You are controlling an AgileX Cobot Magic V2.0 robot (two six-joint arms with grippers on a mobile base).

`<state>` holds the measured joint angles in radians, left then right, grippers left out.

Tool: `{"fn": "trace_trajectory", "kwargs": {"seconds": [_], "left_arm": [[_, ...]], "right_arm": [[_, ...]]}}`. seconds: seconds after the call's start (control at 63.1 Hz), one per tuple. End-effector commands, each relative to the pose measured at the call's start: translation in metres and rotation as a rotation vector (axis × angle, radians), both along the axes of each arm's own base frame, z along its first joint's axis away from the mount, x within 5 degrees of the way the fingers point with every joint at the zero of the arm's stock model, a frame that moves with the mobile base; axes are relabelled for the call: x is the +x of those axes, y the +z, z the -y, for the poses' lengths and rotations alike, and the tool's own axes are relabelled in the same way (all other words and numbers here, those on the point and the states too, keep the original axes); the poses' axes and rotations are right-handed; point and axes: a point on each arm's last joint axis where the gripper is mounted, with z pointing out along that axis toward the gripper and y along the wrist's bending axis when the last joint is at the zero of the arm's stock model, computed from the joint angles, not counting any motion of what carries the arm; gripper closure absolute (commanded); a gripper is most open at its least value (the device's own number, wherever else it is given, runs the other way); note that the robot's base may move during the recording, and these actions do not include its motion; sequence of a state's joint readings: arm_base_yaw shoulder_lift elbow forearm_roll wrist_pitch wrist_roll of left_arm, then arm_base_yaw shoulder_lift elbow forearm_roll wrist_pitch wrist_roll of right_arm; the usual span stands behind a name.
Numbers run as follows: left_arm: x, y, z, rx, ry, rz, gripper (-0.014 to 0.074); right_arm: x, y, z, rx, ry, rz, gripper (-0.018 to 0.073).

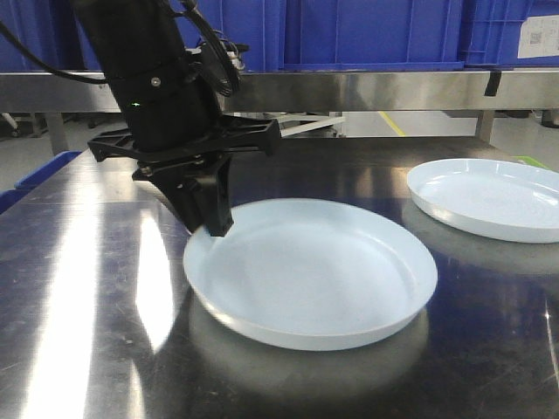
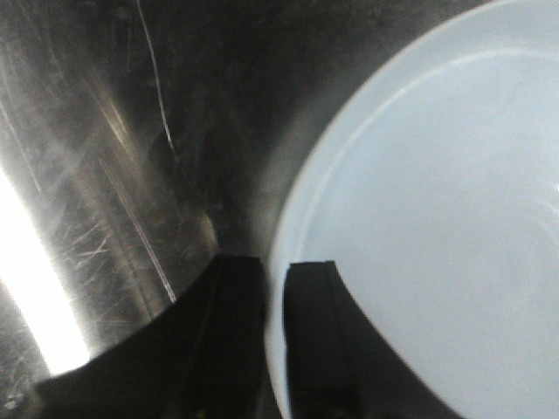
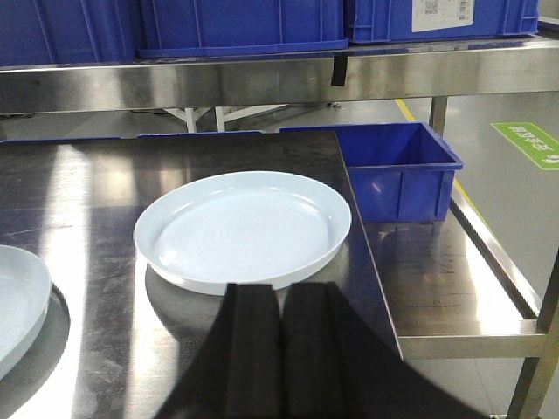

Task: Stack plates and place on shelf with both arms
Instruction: 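Open the left gripper and lift it away from the plate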

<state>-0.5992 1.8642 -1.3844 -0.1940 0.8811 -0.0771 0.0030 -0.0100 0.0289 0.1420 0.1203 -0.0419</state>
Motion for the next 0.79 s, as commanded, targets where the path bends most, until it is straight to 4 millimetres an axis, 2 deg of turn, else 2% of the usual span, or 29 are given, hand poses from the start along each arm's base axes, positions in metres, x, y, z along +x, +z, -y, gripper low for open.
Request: {"fn": "trace_trajectory", "kwargs": {"seconds": [0.0,0.095,0.19,0.301,0.444,0.507,0.586,0.713,0.777], "left_arm": [[-0.001,0.031,0.004,-0.068,0.001,0.071,0.0255],[0.0,0.036,0.004,-0.074,0.0,0.08,0.0169],[-0.002,0.046,0.003,-0.081,-0.005,0.095,0.0147],[-0.007,0.069,-0.003,-0.094,-0.013,0.163,0.0149],[-0.023,0.113,-0.021,-0.097,-0.03,0.307,0.0156],[-0.033,0.129,-0.031,-0.089,-0.036,0.37,0.0178],[-0.046,0.14,-0.046,-0.074,-0.024,0.448,0.0219],[-0.074,0.142,-0.073,-0.088,0.022,0.562,0.0315],[-0.087,0.135,-0.085,-0.099,0.037,0.606,0.0363]], "right_arm": [[-0.003,0.015,0.001,-0.009,-0.019,0.126,0.0503],[-0.003,0.015,0.001,-0.009,-0.019,0.126,0.0503],[-0.003,0.015,0.001,-0.009,-0.019,0.126,0.0503],[-0.003,0.015,0.002,-0.009,-0.019,0.127,0.0503],[-0.003,0.015,0.002,-0.009,-0.019,0.127,0.0503],[-0.003,0.015,0.002,-0.009,-0.019,0.127,0.0503],[-0.003,0.015,0.001,-0.009,-0.019,0.126,0.0503],[-0.003,0.015,0.002,-0.009,-0.019,0.127,0.0503],[-0.003,0.015,0.002,-0.009,-0.019,0.129,0.0503]]}}
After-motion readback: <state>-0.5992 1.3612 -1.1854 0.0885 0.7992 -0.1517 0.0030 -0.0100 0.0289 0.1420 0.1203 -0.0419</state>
